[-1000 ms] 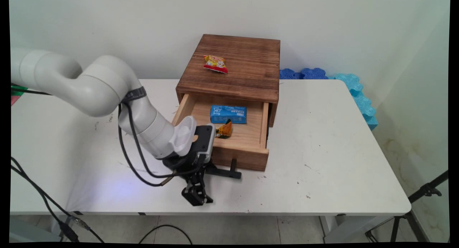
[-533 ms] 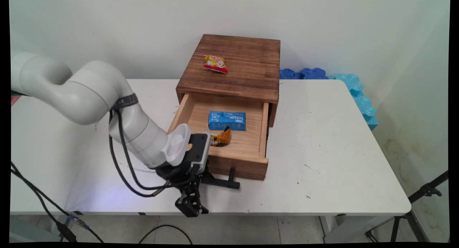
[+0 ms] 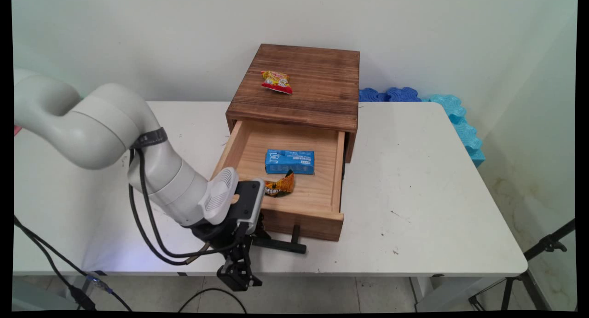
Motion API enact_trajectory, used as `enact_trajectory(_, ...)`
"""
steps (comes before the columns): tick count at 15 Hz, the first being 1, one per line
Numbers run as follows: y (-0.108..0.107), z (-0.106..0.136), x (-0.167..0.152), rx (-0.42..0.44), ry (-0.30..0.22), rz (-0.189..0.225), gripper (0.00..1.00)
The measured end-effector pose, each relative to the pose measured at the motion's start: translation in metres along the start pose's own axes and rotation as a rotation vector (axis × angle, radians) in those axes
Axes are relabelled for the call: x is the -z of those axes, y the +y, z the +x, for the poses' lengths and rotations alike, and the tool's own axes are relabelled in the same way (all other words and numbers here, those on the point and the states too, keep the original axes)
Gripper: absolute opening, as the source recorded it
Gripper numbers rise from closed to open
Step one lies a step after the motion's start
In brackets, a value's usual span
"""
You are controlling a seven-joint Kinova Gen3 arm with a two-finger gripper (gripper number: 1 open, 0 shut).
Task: Open the drawer
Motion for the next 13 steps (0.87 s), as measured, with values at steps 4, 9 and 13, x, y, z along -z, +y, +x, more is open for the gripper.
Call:
enact_trajectory(4, 0.008, -0.002, 0.002, -0.003, 0.001, -0.007, 1.00)
enact_trajectory(9, 0.015, -0.003, 0.004, -0.009, 0.002, -0.011, 1.00)
enact_trajectory(13, 0.018, -0.004, 0.006, -0.019, 0.005, -0.008, 1.00)
